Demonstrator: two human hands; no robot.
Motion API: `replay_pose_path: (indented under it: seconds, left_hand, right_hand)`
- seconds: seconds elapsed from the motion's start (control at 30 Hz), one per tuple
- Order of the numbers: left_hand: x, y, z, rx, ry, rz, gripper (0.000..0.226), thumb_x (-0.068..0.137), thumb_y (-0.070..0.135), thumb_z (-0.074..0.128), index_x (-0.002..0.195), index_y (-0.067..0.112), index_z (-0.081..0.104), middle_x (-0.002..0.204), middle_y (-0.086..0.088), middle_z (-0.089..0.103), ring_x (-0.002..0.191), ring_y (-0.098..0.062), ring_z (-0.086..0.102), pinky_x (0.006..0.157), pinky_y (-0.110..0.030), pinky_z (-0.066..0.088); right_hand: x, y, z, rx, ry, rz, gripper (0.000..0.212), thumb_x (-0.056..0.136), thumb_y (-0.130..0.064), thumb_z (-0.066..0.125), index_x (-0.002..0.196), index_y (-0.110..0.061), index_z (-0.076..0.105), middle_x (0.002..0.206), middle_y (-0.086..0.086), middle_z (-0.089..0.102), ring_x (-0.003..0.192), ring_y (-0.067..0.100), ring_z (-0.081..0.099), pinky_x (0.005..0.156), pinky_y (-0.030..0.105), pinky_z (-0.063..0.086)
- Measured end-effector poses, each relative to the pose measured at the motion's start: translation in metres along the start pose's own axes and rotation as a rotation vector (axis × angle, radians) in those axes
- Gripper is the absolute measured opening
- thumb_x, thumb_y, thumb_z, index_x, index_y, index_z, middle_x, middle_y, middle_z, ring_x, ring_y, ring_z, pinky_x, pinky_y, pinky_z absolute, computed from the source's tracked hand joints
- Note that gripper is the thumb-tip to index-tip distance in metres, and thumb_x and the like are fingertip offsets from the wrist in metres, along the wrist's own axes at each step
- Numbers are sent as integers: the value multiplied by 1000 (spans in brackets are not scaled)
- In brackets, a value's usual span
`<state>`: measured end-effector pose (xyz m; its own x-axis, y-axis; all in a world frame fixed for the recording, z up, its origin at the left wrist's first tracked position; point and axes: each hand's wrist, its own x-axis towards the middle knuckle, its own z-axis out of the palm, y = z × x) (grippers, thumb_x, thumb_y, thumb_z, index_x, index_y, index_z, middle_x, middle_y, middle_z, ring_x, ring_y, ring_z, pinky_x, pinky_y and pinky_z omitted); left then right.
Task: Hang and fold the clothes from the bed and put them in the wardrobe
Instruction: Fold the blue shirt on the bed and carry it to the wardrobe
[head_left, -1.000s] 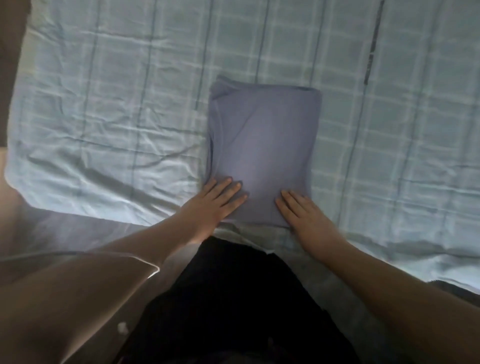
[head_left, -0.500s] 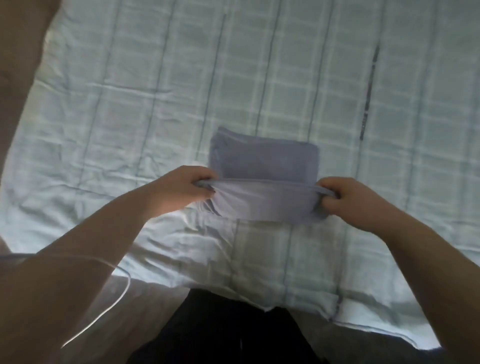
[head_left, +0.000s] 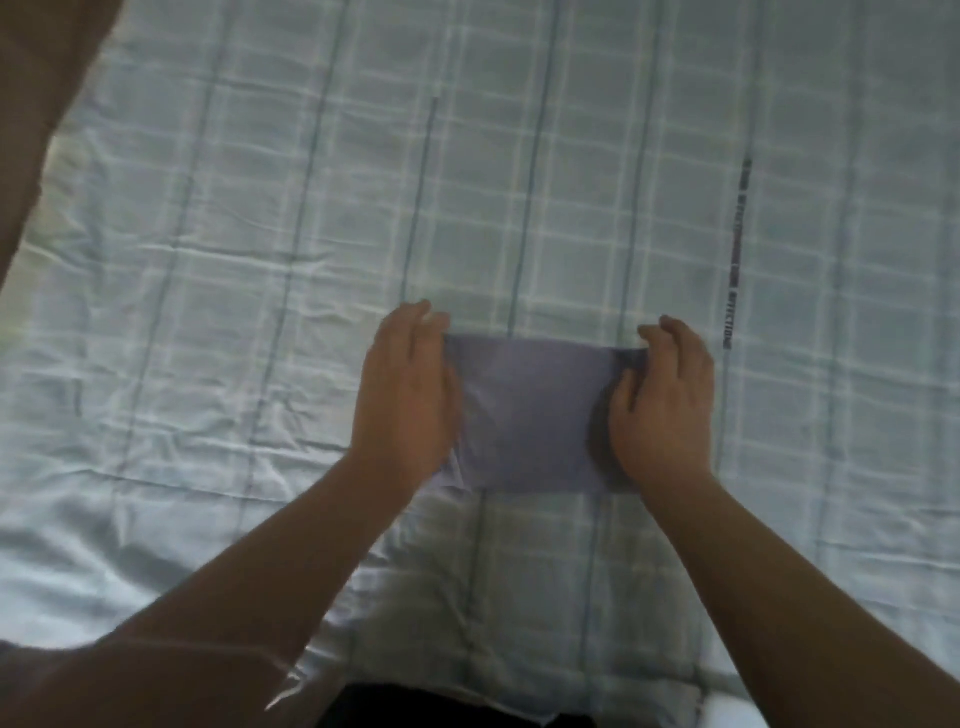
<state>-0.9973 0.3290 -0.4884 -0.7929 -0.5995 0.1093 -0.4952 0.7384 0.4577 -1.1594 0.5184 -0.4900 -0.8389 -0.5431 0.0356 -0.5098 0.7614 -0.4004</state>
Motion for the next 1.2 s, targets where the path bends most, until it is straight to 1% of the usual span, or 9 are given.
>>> replay_pose_path:
  seconds: [0.13, 0.33, 0.5, 0.57, 0.63, 0.73, 0.87, 0.97, 1.2]
  left_hand:
    - [-31, 27, 20, 93, -177, 206, 60, 92, 24, 53, 146, -2, 44, 154, -23, 38, 146, -40, 29, 116, -58, 27]
    - [-46, -1, 46, 156, -229, 129, 66, 97, 40, 49, 146, -3, 43, 152, -23, 41, 144, -38, 35, 115, -55, 31]
    - [-39, 3, 37, 66, -230, 138, 60, 97, 34, 45, 144, -4, 46, 150, -24, 43, 144, -39, 35, 116, -56, 30]
    - [-36, 5, 27, -45, -115, 17, 52, 94, 23, 53, 139, -3, 52, 146, -22, 49, 140, -38, 41, 115, -51, 32]
    - [-38, 6, 15, -147, 26, -292, 48, 91, 21, 60, 133, 0, 52, 133, -20, 54, 128, -38, 48, 108, -44, 37]
    - [-37, 4, 6, -221, -79, -751, 54, 88, 37, 68, 124, 2, 49, 118, -19, 57, 112, -40, 54, 94, -48, 47]
    - [-26, 5, 12, -309, -285, -869, 50, 84, 50, 71, 105, 9, 52, 97, -9, 60, 85, -28, 61, 66, -36, 48]
    - [-21, 3, 20, -380, -347, -905, 49, 80, 46, 76, 100, 10, 50, 84, -2, 58, 67, -17, 59, 48, -27, 43]
    - [-21, -16, 13, -870, -437, -977, 53, 73, 39, 85, 107, 1, 71, 95, -11, 77, 89, -28, 74, 86, -47, 60]
  right_hand:
    - [-39, -6, 8, -92, -157, -376, 55, 97, -23, 43, 146, 2, 42, 155, 22, 34, 147, 37, 28, 119, 55, 23]
    - [-47, 21, 33, -198, -336, -256, 67, 101, -37, 38, 154, 0, 22, 162, 19, 21, 151, 31, 18, 121, 48, 20]
    - [-43, 18, 32, -154, -347, -250, 65, 101, -36, 37, 154, -1, 24, 161, 18, 23, 151, 30, 19, 123, 45, 17]
    - [-41, 15, 21, -8, -284, -172, 59, 99, -31, 41, 151, -5, 35, 158, 14, 33, 148, 28, 27, 122, 40, 20]
    - [-41, 13, 9, 146, -124, 12, 48, 91, -21, 52, 137, -8, 50, 143, 13, 49, 135, 29, 42, 115, 34, 29]
    - [-39, 12, 1, 259, -96, 450, 45, 90, -24, 62, 129, -5, 51, 127, 15, 55, 117, 32, 53, 99, 38, 44]
    - [-29, 10, 6, 276, -320, 693, 53, 86, -48, 67, 114, -4, 55, 105, 13, 61, 91, 31, 61, 70, 35, 47]
    - [-25, 14, 11, 328, -350, 751, 56, 83, -45, 72, 116, -4, 53, 98, 7, 59, 84, 27, 58, 69, 32, 43]
    - [-24, 37, -4, 669, -434, 686, 17, 89, -22, 70, 104, -14, 65, 103, 11, 71, 99, 31, 67, 90, 51, 54]
